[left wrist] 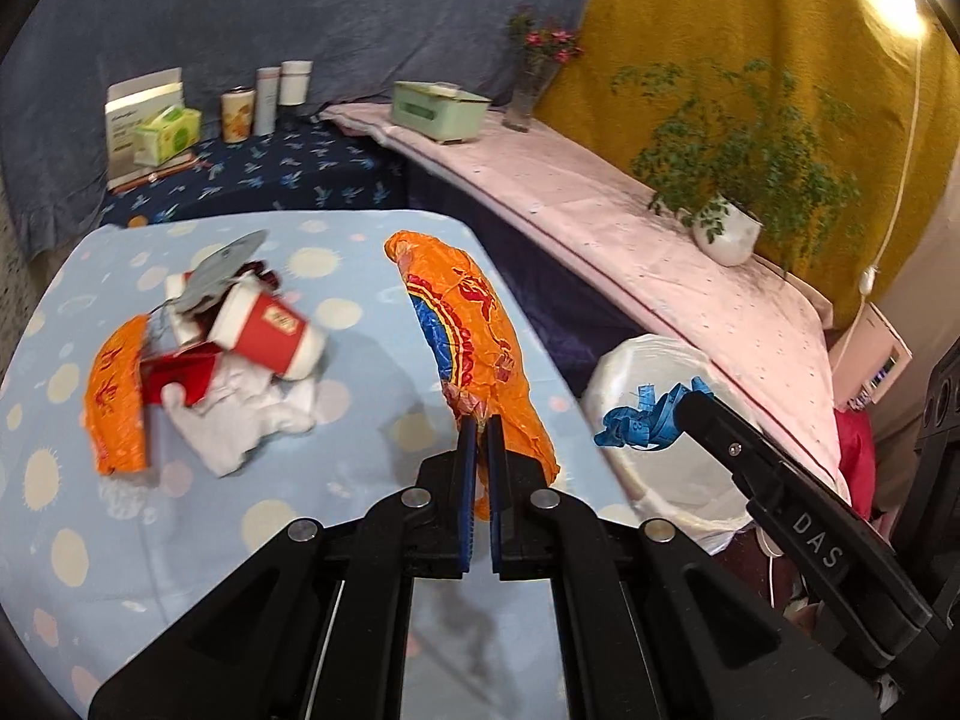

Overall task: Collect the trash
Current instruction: 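Lift both items over the white bin and open both tools to drop them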

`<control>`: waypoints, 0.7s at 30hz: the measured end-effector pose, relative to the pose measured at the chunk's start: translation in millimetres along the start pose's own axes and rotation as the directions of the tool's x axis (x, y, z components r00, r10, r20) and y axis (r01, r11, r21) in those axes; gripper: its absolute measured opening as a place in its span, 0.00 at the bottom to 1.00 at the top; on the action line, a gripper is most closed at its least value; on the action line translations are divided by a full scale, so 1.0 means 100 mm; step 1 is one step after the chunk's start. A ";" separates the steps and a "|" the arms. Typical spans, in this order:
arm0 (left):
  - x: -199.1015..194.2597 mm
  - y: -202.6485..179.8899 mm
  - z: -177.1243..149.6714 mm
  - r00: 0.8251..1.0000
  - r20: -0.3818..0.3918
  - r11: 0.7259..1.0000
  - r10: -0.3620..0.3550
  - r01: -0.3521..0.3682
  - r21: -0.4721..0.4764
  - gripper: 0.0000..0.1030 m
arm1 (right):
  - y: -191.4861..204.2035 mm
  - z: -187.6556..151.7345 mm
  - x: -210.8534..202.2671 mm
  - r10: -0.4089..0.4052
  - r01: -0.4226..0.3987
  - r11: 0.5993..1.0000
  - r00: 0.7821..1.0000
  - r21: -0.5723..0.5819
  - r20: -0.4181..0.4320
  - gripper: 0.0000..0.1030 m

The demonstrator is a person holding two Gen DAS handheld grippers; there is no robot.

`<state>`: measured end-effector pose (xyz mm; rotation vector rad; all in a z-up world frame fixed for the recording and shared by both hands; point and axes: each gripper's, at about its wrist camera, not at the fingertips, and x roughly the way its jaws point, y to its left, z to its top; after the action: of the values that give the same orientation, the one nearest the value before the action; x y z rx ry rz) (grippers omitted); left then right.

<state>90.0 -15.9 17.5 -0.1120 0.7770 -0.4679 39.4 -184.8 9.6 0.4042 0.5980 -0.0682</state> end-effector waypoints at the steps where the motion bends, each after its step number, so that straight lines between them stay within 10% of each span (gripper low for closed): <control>1: 0.03 -0.08 0.02 1.000 -0.001 1.000 -0.010 0.010 0.013 0.03 | -0.07 0.02 -0.02 -0.007 0.006 1.000 1.000 0.008 0.009 0.12; 21: 0.61 -1.35 0.13 0.987 -0.068 0.971 -0.147 0.157 0.183 0.03 | -1.27 0.29 -0.27 -0.148 0.138 0.982 0.987 0.128 0.067 0.12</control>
<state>87.3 -164.6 22.9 0.0174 0.7771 -0.6896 9.8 -313.8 2.0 0.4758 0.5480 -0.2584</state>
